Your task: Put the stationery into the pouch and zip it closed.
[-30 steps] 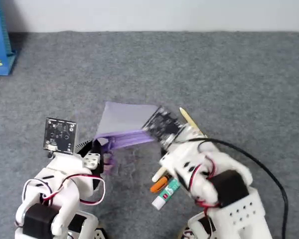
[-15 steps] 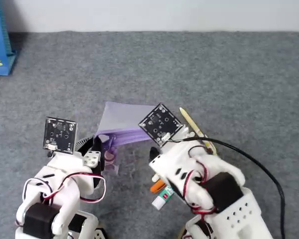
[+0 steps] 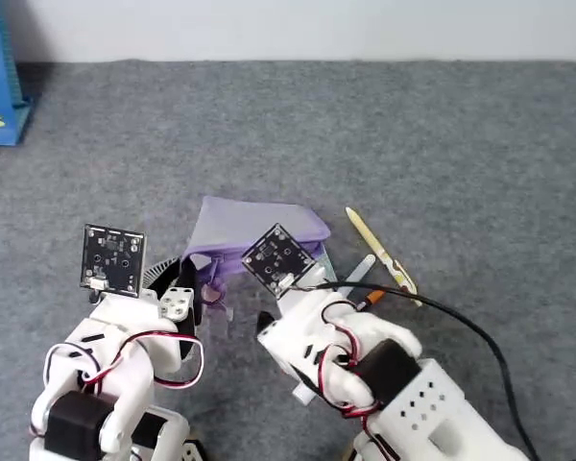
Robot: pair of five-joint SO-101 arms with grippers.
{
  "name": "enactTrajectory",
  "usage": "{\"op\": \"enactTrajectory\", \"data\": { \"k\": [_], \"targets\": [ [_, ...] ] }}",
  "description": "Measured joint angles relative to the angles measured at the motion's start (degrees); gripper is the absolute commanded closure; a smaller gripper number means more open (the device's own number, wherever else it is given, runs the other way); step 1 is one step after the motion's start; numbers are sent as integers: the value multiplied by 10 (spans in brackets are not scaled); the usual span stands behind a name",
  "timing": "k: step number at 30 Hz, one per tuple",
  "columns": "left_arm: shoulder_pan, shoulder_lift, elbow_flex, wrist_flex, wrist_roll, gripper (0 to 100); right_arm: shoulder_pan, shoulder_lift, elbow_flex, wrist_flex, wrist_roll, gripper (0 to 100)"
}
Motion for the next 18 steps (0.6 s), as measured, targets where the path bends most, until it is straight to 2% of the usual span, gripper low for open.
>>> {"op": "enactTrajectory", "data": {
  "k": [5,12,18],
  "targets": [
    [0,0,0,0,0,988,-52,0,7,-83,-56,749],
    [-36,0,0,0,0,988,-76,0,7,-126,-68,749],
    [-40,0,0,0,0,988,-120,0,7,-149,-68,750]
  ]
}}
